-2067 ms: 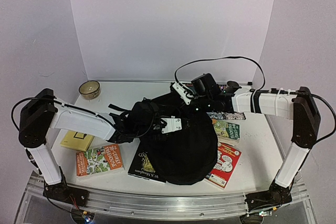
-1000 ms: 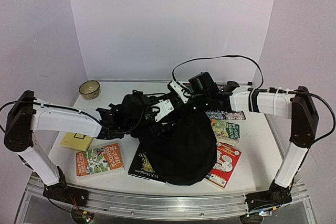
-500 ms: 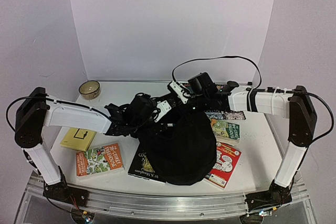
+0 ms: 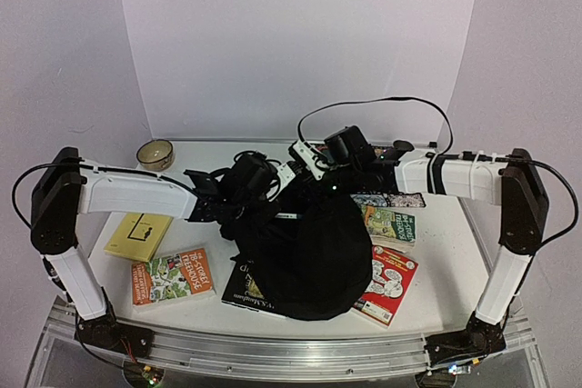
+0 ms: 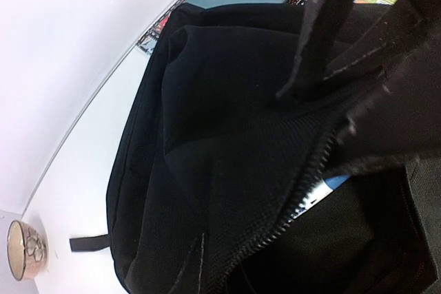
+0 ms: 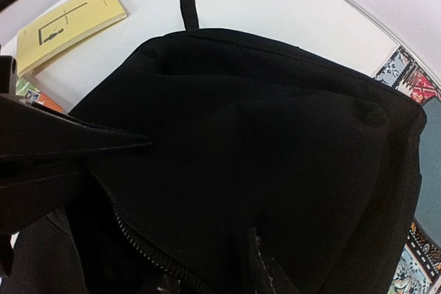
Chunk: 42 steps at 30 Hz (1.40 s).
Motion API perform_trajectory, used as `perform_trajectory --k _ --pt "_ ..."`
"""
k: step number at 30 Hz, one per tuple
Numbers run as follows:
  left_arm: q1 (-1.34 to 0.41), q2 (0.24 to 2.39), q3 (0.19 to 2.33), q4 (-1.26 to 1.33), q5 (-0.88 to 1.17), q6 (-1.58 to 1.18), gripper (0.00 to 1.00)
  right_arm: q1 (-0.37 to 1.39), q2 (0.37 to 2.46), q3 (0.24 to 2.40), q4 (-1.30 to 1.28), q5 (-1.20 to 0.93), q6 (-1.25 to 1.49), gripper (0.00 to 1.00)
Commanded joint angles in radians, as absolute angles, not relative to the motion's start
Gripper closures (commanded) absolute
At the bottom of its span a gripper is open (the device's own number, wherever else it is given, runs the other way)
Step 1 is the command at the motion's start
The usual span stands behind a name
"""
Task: Pack the student bag
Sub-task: Pass from the right arm to the left, then pick up the pen from the center of the board.
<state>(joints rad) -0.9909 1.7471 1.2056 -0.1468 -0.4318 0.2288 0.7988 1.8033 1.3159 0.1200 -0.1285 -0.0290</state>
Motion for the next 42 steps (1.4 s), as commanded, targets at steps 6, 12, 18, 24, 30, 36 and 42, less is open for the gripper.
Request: perform_trajectory --k 6,12,18,24,30,36,42 --pt "-0.941 1.631 1.403 -0.397 -0.493 0.103 1.0 0.804 1.63 1.319 0.009 -0.081 0.068 0.38" --pt "-0.856 1.596 1.471 -0.531 -0.436 0.029 1.0 0.805 1.514 1.228 -0.046 -0.005 0.133 0.22" --pt "-0.805 1.537 1.478 -0.569 -0.369 -0.035 1.0 0.805 1.481 1.202 -0.182 -0.021 0.238 0.17" --pt "-0.737 1.493 1.456 -0.593 -0.334 -0.094 1.0 0.811 1.518 1.151 -0.271 -0.058 0.367 0.17" --pt "-0.672 1.428 1.361 -0.61 -0.347 -0.165 1.0 0.854 1.556 1.085 -0.27 -0.035 0.459 0.21" --pt "-0.665 1.357 1.276 -0.606 -0.311 -0.209 1.0 0.881 1.648 1.087 -0.236 0.02 0.506 0.27" --pt "-0.664 1.314 1.192 -0.604 -0.3 -0.249 1.0 0.886 1.772 1.131 -0.169 0.051 0.562 0.37"
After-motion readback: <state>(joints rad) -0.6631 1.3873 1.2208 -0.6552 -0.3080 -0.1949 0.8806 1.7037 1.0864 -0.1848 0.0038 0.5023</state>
